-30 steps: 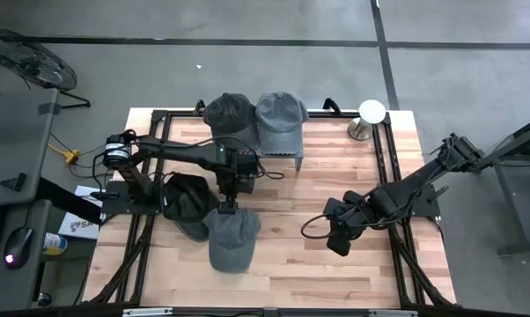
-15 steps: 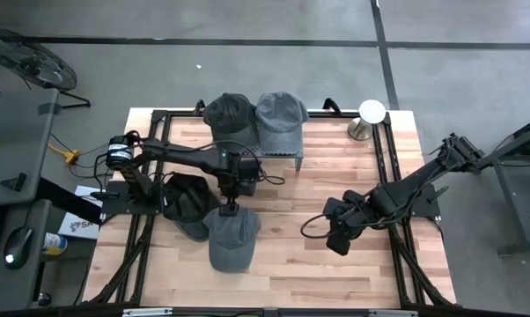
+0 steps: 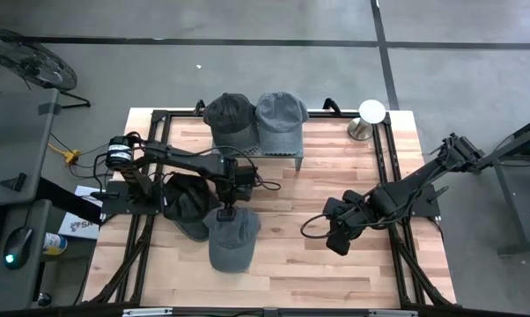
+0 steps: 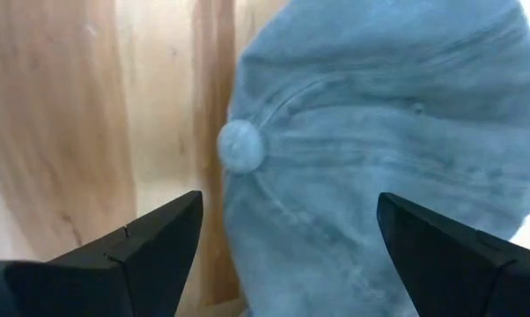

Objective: Pick & Place hat
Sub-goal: Stack the gray cap on top of the gray cap on the shelf

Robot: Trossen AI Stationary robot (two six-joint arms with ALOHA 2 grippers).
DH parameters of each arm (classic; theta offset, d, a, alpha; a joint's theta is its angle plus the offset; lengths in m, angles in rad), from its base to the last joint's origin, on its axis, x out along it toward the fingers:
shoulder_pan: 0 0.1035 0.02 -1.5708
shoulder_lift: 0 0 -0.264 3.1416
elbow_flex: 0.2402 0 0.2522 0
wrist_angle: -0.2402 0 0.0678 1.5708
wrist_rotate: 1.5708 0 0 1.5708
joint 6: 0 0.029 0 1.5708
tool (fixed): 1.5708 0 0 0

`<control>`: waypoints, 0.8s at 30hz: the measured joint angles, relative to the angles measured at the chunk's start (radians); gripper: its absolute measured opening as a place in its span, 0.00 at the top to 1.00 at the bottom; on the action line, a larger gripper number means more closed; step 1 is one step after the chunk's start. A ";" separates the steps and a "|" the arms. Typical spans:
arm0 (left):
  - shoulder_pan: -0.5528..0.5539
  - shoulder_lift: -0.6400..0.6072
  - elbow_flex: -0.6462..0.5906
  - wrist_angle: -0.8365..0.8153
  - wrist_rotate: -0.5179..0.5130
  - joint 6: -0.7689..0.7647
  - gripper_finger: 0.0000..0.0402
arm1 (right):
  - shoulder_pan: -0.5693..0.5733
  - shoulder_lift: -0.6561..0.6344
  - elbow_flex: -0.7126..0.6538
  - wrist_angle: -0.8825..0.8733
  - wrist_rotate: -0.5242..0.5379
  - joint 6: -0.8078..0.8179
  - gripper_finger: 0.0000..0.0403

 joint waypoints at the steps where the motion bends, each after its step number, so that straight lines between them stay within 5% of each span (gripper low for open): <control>1: 0.000 0.000 0.000 0.003 0.007 -0.006 0.17 | 0.000 0.000 0.000 0.000 0.000 0.000 0.39; 24: -0.002 0.000 0.000 0.011 0.068 -0.073 0.71 | 0.000 0.000 0.000 0.000 0.000 0.003 0.39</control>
